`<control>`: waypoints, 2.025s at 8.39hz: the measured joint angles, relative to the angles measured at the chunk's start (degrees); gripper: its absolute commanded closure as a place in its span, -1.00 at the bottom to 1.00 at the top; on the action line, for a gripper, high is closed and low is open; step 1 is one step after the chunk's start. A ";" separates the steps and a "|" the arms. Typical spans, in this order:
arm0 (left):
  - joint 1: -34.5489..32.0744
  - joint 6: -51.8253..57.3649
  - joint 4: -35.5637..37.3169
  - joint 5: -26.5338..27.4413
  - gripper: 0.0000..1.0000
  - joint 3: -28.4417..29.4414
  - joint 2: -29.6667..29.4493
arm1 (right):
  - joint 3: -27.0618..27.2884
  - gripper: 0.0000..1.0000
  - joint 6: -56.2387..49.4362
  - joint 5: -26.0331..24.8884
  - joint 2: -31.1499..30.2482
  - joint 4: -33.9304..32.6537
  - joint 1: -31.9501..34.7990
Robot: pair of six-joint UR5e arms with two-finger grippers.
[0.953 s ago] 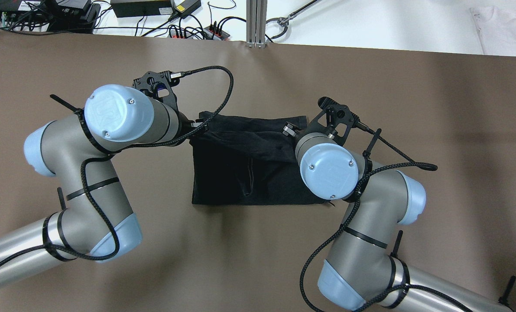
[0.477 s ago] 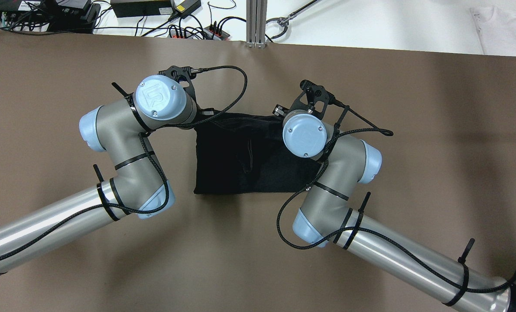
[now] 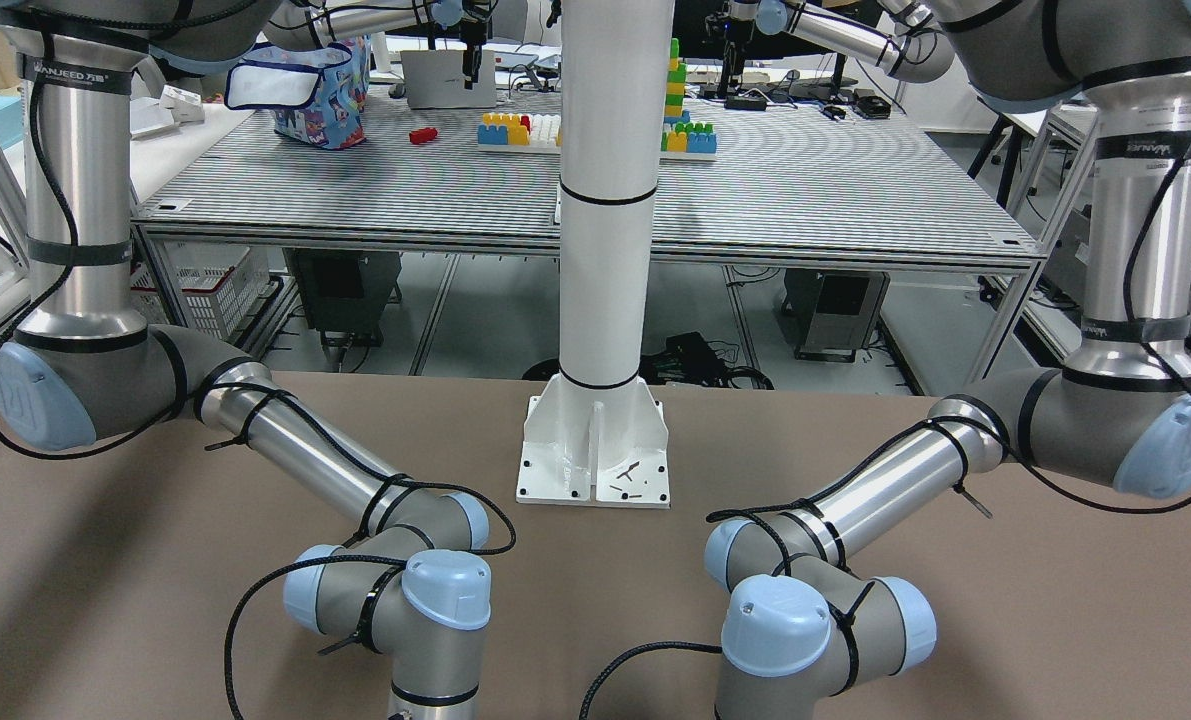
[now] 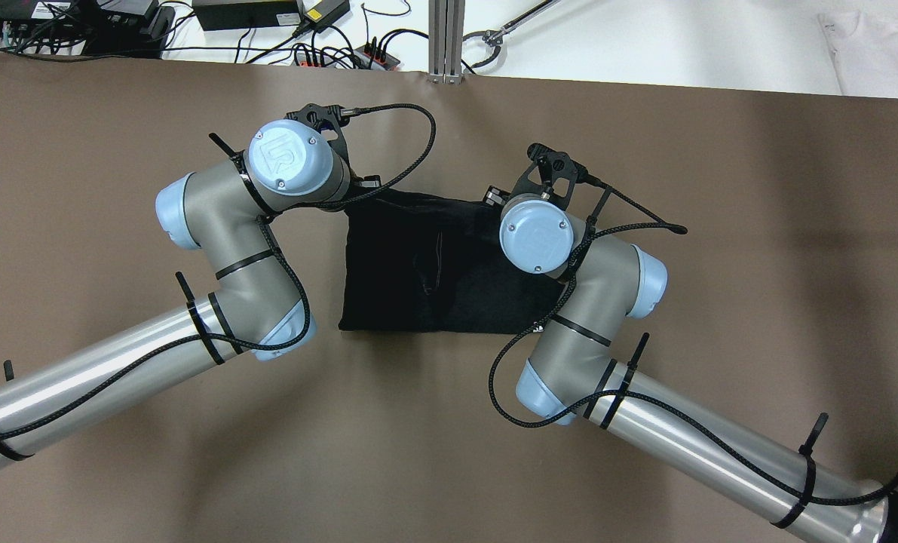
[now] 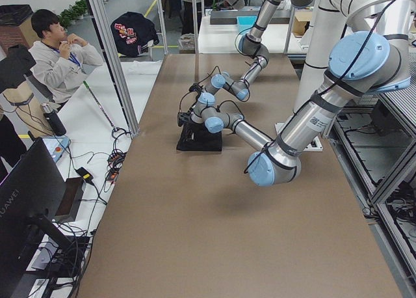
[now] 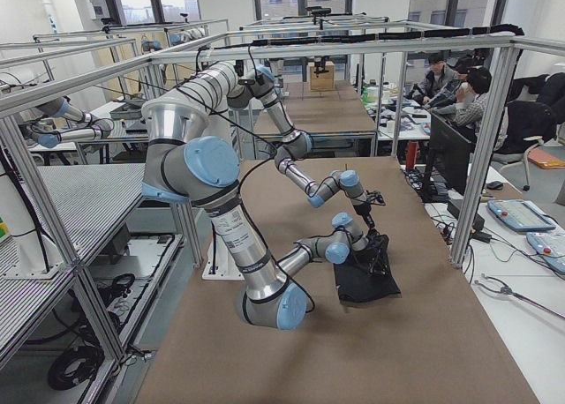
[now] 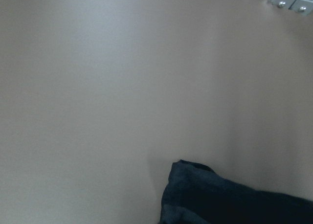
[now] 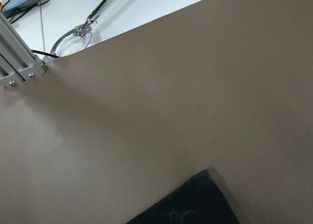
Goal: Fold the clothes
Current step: 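Lay the folded edge down on the far half with both grippers, then release the shirt and raise both grippers off the folded bundle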
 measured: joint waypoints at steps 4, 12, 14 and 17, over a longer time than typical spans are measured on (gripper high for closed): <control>-1.99 0.85 -0.14 -3.34 -1.00 -2.53 0.15 | 4.42 -0.69 0.70 8.74 -0.29 0.09 3.83; -3.28 2.12 -0.07 -4.14 -1.00 -2.73 0.35 | 4.52 0.27 17.62 0.39 -5.50 6.32 -3.64; -3.54 2.18 -0.07 -4.14 -1.00 -2.63 0.41 | 2.12 0.93 18.80 -2.17 -3.42 6.51 -3.84; -3.61 2.21 -0.07 -4.14 -1.00 -2.61 0.50 | 0.34 1.00 22.25 -4.61 -1.99 6.63 -3.87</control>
